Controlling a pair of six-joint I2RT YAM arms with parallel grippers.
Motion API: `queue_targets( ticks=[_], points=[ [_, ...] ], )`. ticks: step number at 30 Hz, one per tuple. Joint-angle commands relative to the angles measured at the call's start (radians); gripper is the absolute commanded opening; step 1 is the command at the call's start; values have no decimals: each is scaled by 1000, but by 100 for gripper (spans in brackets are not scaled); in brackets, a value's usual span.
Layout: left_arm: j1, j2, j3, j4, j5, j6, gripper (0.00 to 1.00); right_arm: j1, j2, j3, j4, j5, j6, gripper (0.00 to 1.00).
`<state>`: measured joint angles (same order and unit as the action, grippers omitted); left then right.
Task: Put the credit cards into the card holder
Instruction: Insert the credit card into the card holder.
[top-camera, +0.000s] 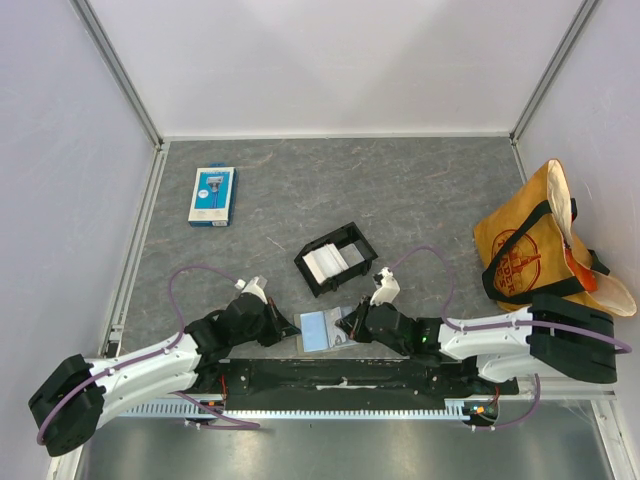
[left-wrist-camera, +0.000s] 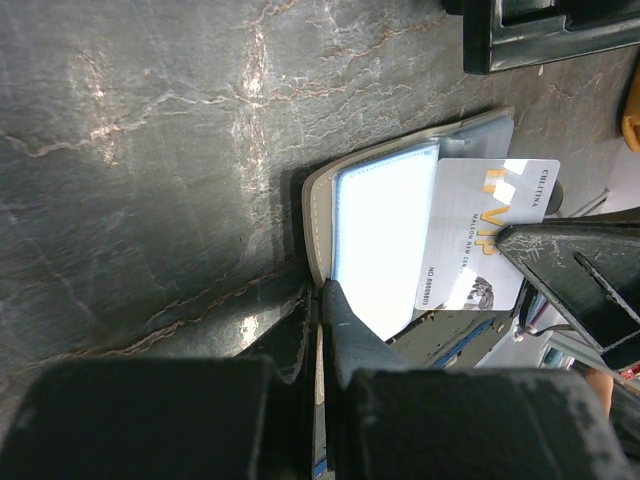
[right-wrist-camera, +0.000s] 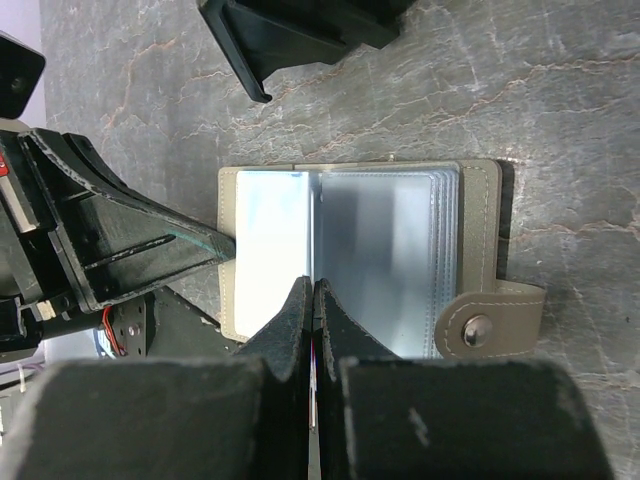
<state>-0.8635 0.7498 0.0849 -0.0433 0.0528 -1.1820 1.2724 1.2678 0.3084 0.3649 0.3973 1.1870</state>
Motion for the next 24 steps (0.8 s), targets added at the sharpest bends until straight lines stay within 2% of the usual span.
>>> queue_targets(
  ticks=[1, 24],
  points=[
    [3, -1, 15, -17, -37, -27, 2, 2, -41, -15, 29, 26, 17, 0],
    [3, 3, 13, -9, -37, -28, 2, 1, 77, -3, 86, -29, 19, 0]
  ],
)
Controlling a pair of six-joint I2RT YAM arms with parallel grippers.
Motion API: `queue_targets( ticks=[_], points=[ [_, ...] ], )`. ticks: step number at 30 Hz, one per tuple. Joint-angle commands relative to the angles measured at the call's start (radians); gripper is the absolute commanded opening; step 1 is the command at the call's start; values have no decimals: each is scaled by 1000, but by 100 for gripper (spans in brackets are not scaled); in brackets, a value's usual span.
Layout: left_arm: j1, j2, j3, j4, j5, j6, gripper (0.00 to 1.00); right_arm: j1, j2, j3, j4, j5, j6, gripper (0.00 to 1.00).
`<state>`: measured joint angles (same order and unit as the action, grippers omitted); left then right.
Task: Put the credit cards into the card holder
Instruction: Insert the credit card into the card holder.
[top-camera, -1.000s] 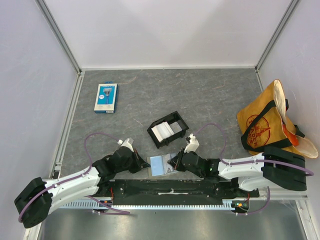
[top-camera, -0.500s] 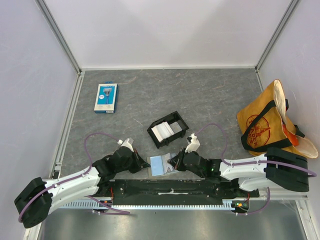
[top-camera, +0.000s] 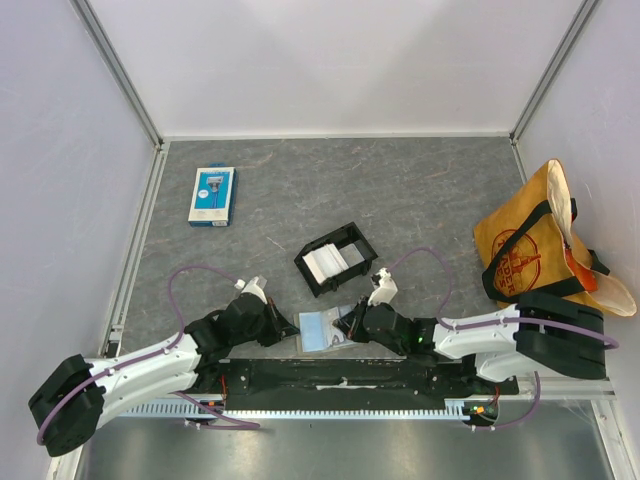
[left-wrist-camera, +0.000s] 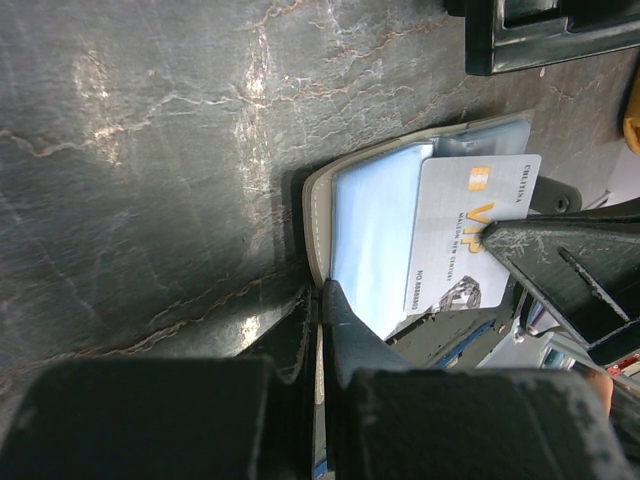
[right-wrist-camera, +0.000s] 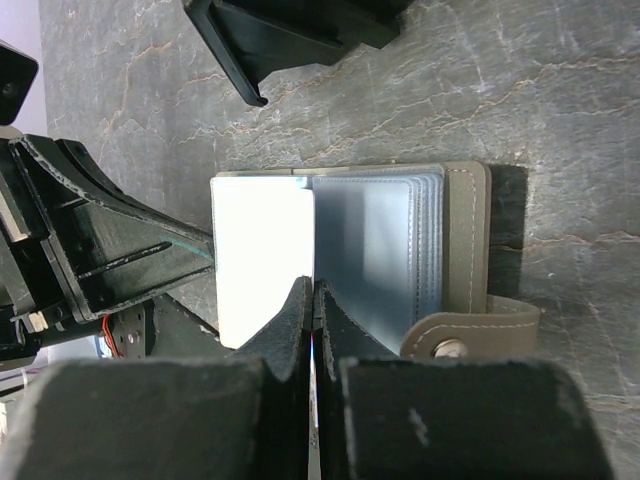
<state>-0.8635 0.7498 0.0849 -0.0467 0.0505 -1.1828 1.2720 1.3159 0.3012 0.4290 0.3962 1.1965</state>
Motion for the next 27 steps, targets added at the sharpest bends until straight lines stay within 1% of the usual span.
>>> queue_targets(
  ticks=[1, 9, 19, 27],
  points=[
    [3, 2, 13, -5, -35, -28, 2, 1, 32, 6, 24, -34, 12, 0],
    [3, 3, 12, -4, -35, -31, 2, 1, 29, -4, 24, -45, 38, 0],
    [3, 5, 12, 1, -32, -29, 2, -20, 135, 15, 105, -59, 15, 0],
    [4, -1, 7, -2, -32, -29, 2, -37, 137, 6, 117, -42, 9, 0]
  ],
)
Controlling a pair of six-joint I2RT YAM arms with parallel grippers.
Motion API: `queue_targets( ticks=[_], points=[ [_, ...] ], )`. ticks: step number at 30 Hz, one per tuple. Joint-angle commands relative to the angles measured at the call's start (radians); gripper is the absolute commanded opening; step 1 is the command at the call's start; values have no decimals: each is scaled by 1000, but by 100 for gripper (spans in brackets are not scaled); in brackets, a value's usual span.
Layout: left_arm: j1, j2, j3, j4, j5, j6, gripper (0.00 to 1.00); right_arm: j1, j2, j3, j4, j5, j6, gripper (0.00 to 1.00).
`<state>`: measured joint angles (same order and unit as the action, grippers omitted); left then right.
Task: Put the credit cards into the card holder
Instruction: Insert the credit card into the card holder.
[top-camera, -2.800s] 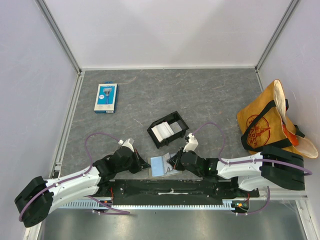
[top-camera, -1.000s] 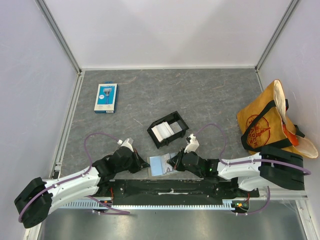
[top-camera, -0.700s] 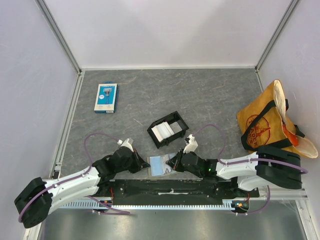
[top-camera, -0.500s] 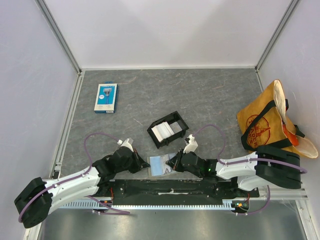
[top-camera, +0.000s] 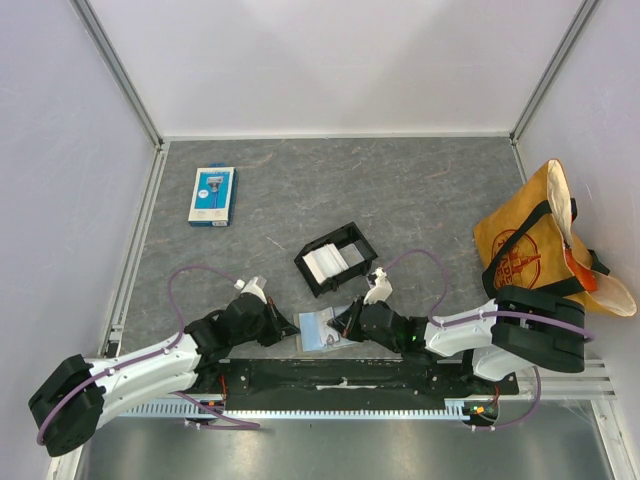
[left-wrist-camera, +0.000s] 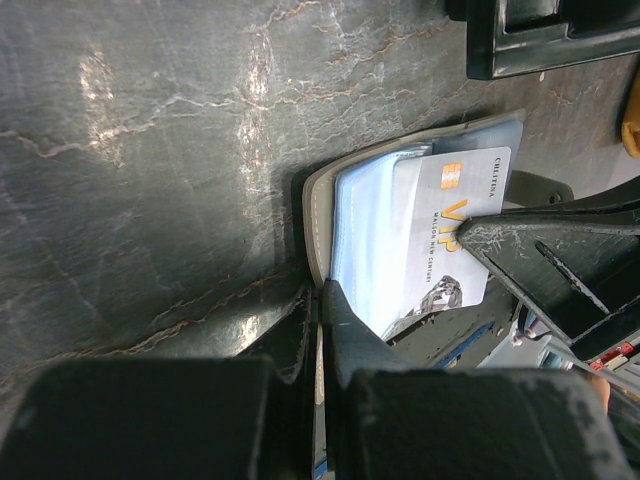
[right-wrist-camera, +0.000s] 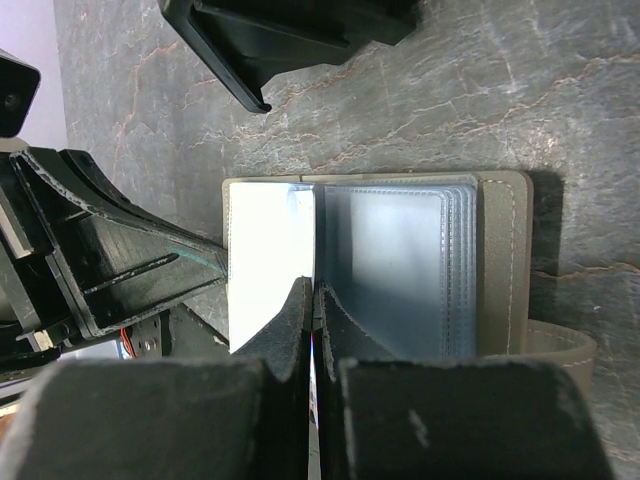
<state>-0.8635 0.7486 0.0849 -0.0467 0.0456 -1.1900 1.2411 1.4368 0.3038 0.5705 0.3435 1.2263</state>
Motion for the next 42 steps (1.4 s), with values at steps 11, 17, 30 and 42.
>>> queue_targets(
  ticks=[11, 17, 30, 42],
  points=[
    [3, -3, -2, 16, -30, -39, 2, -2, 45, 55, -127, -77, 24, 0],
    [3, -28, -8, 13, -39, -49, 2, 4, 56, 136, -253, -86, 1, 1],
    [3, -55, -11, -15, -43, -49, 2, 4, -85, 179, -502, 71, -80, 53],
    [3, -41, -10, -2, -38, -43, 2, 15, 39, 264, -391, -52, -175, 49]
  ],
)
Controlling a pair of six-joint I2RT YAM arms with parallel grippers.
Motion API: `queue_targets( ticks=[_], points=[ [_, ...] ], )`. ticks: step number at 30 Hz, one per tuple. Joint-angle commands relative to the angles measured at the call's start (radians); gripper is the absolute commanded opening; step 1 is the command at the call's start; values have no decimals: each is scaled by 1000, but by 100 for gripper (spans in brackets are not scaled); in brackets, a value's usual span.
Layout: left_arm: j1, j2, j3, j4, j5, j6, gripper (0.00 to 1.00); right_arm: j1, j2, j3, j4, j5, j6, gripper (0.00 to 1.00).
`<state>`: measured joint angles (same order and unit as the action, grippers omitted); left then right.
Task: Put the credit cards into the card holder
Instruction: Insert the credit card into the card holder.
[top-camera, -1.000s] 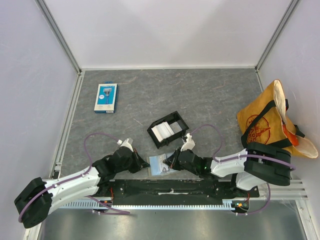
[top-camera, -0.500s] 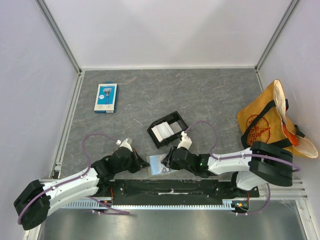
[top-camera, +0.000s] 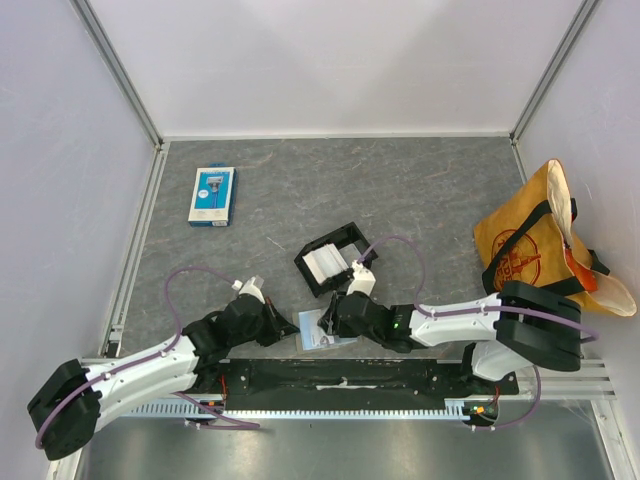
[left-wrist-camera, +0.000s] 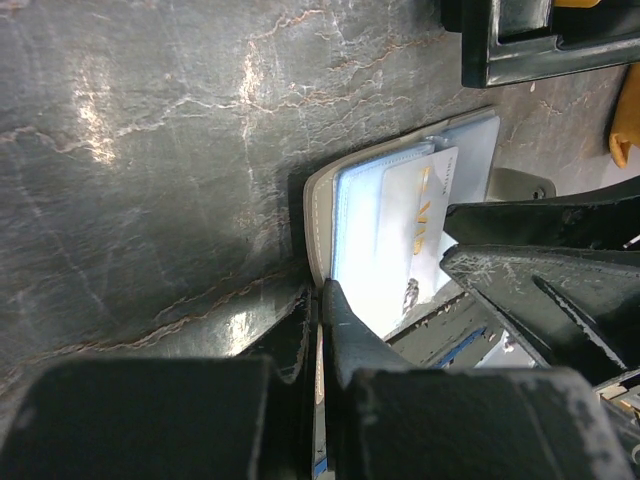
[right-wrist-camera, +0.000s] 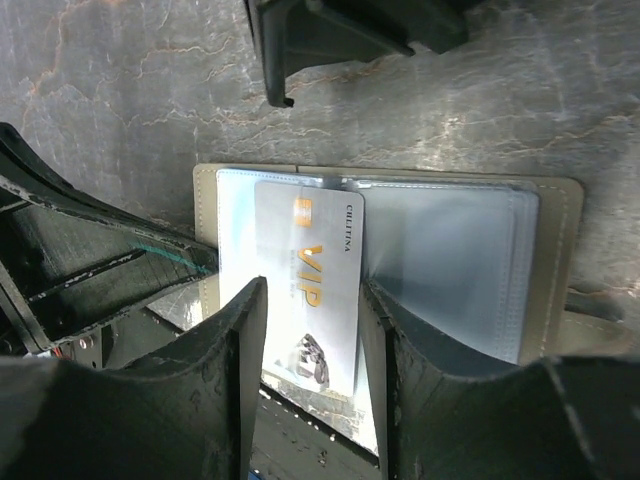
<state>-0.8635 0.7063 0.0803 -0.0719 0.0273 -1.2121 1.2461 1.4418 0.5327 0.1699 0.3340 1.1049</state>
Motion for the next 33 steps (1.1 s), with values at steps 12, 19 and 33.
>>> queue_targets(
  ticks=[12, 19, 33],
  points=[
    [1, -4, -2, 21, -18, -17, 2, 69, 95, 125, 25, -58, -117, 32],
    [3, -33, -1, -3, -24, -18, 2, 55, -111, 116, -144, 138, -167, 49],
    [4, -10, 33, 9, -56, -4, 2, -396, -54, 407, -310, -211, -592, 76]
  ],
)
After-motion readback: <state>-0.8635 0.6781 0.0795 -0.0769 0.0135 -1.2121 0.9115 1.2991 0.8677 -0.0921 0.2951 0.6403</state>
